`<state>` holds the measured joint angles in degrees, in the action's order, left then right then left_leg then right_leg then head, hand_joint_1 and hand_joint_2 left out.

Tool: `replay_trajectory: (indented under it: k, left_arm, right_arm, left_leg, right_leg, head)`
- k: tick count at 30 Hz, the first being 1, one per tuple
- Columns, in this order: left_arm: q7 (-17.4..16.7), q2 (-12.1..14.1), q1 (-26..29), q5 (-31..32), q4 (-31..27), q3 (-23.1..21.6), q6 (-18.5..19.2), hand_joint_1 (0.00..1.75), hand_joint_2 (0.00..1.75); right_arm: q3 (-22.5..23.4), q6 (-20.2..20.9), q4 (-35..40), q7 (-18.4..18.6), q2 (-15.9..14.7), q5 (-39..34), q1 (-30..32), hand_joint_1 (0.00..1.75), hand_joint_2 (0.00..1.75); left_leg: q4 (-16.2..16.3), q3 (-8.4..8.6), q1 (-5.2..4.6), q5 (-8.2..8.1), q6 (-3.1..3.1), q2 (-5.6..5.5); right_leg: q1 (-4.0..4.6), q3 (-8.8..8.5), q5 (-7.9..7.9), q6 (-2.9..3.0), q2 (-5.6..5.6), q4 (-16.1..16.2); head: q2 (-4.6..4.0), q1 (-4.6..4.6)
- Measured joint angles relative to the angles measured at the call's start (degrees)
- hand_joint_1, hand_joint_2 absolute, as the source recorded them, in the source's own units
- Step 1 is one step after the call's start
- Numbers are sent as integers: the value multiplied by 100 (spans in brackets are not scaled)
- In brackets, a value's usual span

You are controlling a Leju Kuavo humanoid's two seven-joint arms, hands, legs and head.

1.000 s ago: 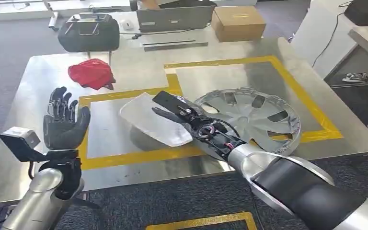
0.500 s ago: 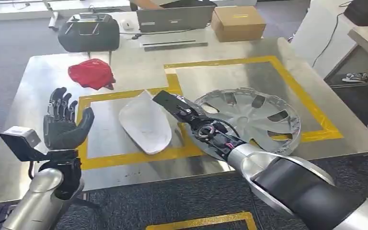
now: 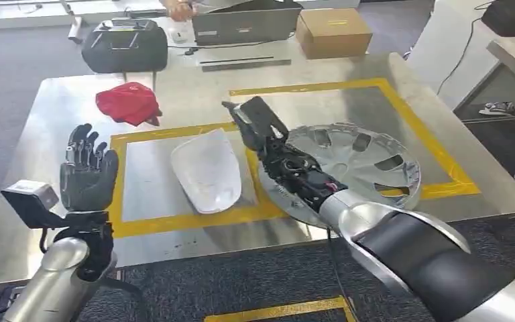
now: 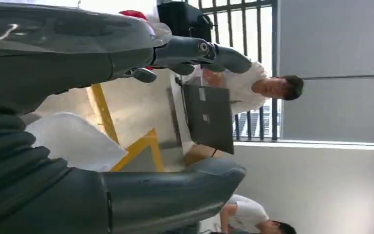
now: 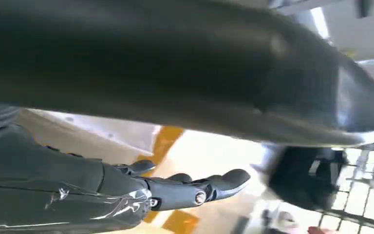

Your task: Take the parts from the cabinet and place them on the table.

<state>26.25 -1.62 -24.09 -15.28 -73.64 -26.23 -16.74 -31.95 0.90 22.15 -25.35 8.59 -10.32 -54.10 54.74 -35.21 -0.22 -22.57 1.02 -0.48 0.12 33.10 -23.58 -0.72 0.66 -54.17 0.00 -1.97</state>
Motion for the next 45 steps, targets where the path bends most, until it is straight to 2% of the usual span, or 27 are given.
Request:
replay_trajectory:
  k: [1,3,6,9,15,20,28,33,38,45]
  left_arm:
    - [0,13,8,11,0,0,-4,0,0]
    - [0,48,43,22,0,2,-4,0,0]
    - [-24,109,116,41,0,15,-4,0,0]
    - [-66,168,170,92,0,33,-4,0,0]
    - [-99,219,201,155,-4,48,15,0,0]
    - [-99,240,202,205,-20,52,46,0,0]
    - [-98,262,203,205,-46,55,46,0,0]
    - [-98,264,202,205,-52,55,46,0,0]
    - [-92,282,230,229,-127,55,-35,0,0]
    - [-148,310,359,542,-348,57,-188,0,0]
  right_arm:
    - [72,135,200,13,-9,-191,19,0,0]
    - [190,185,746,288,-68,-460,91,0,0]
    - [347,37,1690,762,-247,-701,279,0,0]
    - [491,-55,2654,1053,-470,-806,606,0,0]
    - [725,-180,4350,1364,-828,-784,1363,0,0]
    - [813,-270,5365,1523,-1014,-659,1925,0,0]
    - [848,-283,6205,1556,-1180,-603,2253,0,0]
    - [850,-287,6452,1567,-1246,-603,2325,0,0]
    - [837,-468,6683,1563,-1276,-572,2595,0,0]
    - [819,-540,6906,1626,-1300,-583,2902,0,0]
  left_leg:
    - [0,0,0,0,0,1]
    - [0,2,0,0,0,1]
    - [1,4,0,0,0,-5]
    - [0,7,0,-2,1,-8]
    - [0,11,0,-6,2,-2]
    - [-1,11,0,-7,3,-2]
    - [-3,12,0,-8,3,0]
    - [-3,13,0,-8,3,-1]
    - [-3,13,0,-9,4,-2]
    - [-4,13,0,-11,4,-2]
  right_leg:
    - [0,0,0,0,1,0]
    - [0,0,0,0,2,0]
    - [0,-2,-2,-2,-1,2]
    - [0,-8,-4,-3,-7,5]
    - [-1,-12,-4,-3,-4,13]
    - [0,-14,-4,-3,-4,13]
    - [0,-14,-4,-3,-2,13]
    - [0,-17,-4,-3,-4,13]
    - [0,-18,-5,-3,-4,13]
    - [0,-19,-8,-1,-4,14]
  head:
    - [0,2]
    - [0,7]
    - [0,7]
    - [0,4]
    - [0,0]
    - [0,0]
    - [0,4]
    - [0,2]
    - [0,0]
    - [0,4]
